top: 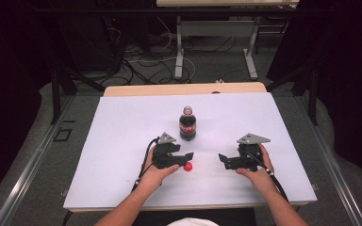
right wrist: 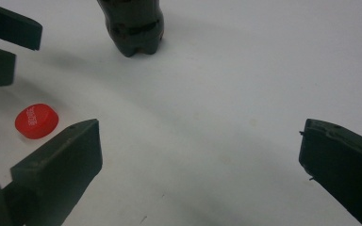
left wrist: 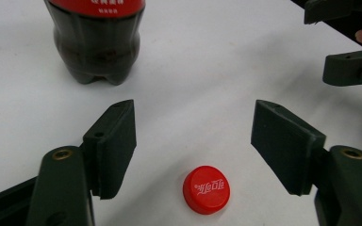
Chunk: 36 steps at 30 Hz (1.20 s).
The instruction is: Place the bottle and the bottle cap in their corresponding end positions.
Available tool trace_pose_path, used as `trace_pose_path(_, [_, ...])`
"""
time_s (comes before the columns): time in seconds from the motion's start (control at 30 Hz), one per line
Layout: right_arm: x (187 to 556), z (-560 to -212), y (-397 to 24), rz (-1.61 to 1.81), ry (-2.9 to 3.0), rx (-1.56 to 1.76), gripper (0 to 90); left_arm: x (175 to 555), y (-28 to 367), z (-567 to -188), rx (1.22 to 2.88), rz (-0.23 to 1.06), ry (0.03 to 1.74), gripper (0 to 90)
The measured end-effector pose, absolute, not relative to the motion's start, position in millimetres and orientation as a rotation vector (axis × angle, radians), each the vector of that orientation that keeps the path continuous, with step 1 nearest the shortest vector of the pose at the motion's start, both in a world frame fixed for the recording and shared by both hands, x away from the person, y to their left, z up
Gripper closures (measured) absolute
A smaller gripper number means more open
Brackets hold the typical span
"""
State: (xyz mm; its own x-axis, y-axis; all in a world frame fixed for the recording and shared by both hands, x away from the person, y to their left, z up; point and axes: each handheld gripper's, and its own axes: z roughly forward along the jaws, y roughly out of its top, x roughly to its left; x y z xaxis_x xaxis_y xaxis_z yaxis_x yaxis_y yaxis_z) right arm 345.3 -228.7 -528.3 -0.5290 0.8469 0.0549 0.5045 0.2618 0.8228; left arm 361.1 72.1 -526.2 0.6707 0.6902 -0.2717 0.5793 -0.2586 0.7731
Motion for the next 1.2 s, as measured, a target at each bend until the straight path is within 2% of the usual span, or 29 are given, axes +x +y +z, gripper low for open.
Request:
trace_pose_path(0.33, [345,-528,-229,1.17,2.131,1.242,0.0,358,105,-502,1.942,0.215,0.955,26.6])
trace_pose_path(0.4, [346,-528,-230,1.167,2.129,1.24,0.0,358,113,-501,1.932,0.302,0.934,25.9])
trace_pose_path(0.7, [346,-528,-232,1.169,2.118,1.247,0.0,361,162,-504,1.889,0.341,1.039,23.7])
trace_pose_path(0.97, [348,-530,-234,1.161,2.116,1.265,0.0,363,203,-506,1.805,0.368,1.171,14.7])
trace_pose_path(1.2, [350,-533,-237,1.153,2.111,1.278,0.0,367,229,-516,1.772,0.414,1.271,1.8])
